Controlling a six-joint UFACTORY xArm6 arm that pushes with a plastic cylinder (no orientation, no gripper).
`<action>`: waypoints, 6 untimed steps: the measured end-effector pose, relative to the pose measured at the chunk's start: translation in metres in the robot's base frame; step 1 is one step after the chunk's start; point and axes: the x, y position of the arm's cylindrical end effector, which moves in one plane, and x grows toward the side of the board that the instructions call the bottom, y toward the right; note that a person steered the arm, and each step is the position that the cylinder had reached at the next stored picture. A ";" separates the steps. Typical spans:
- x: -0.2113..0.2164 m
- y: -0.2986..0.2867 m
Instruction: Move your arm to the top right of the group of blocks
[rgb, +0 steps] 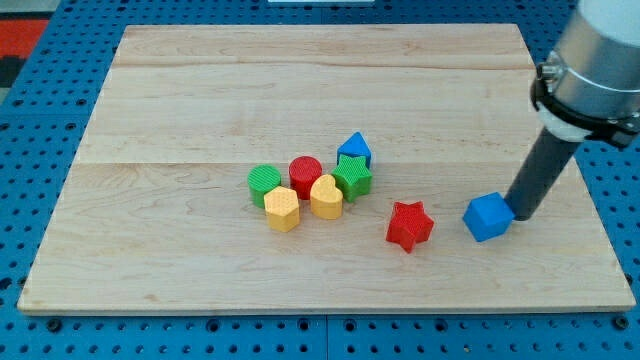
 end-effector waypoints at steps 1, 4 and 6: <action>-0.013 0.003; -0.017 0.007; -0.056 0.007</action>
